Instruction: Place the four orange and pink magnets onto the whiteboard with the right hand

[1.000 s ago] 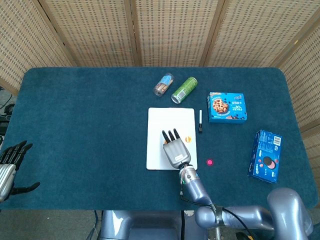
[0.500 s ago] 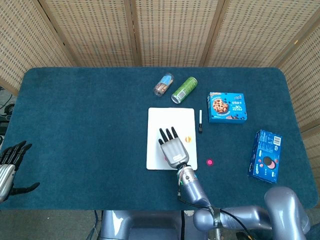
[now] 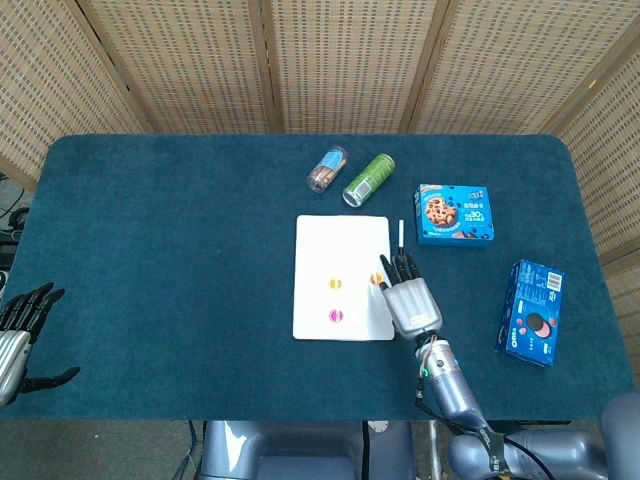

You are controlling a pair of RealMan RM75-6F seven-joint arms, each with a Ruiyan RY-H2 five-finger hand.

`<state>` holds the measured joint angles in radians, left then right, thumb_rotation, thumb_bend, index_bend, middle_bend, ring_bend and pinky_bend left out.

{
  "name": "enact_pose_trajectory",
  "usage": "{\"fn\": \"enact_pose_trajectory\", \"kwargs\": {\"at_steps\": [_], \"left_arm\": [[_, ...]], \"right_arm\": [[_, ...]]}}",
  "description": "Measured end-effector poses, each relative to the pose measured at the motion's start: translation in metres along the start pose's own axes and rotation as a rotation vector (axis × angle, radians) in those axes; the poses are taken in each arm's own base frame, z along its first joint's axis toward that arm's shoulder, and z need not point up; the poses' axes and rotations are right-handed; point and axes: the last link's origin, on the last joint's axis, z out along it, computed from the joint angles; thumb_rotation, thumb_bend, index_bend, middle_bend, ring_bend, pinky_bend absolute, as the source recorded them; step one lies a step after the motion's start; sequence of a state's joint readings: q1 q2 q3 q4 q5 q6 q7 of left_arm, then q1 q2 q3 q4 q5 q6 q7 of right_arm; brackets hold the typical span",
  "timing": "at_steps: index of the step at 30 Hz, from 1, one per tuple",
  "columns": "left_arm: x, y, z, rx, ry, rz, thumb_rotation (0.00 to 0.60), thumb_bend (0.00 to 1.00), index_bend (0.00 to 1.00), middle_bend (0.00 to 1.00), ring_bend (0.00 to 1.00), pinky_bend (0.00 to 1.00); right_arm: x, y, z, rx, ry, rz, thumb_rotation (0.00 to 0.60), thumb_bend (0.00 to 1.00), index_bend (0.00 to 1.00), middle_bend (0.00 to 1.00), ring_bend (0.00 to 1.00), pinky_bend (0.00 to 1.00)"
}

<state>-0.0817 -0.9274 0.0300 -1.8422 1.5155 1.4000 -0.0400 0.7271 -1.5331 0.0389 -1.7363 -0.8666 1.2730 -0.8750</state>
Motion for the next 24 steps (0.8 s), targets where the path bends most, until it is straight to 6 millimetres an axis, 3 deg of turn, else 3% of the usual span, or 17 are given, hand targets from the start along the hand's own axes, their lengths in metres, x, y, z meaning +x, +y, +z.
{"fn": "enact_pose_trajectory", "kwargs": {"at_steps": [6,9,24], "left_arm": [[-0.002,0.002,0.0,-0.003,-0.003,0.011,0.6,0.0,0.0,0.0,0.0,0.0],[-0.004,0.003,0.0,-0.002,-0.005,0.015,0.6,0.0,0.0,0.0,0.0,0.0],[-0.004,0.002,0.001,0.005,-0.006,0.017,0.6,0.0,0.0,0.0,0.0,0.0]], "right_arm": [[-0.025,0.038,-0.014,-0.054,-0.035,0.038,0.6,0.31,0.4,0.0,0.0,0.0],[-0.033,0.046,-0.017,-0.056,-0.051,0.041,0.6,0.31,0.4,0.0,0.0,0.0],[-0.05,0.034,-0.011,-0.029,-0.084,0.052,0.6,0.31,0.41,0.0,0.0,0.0]]}}
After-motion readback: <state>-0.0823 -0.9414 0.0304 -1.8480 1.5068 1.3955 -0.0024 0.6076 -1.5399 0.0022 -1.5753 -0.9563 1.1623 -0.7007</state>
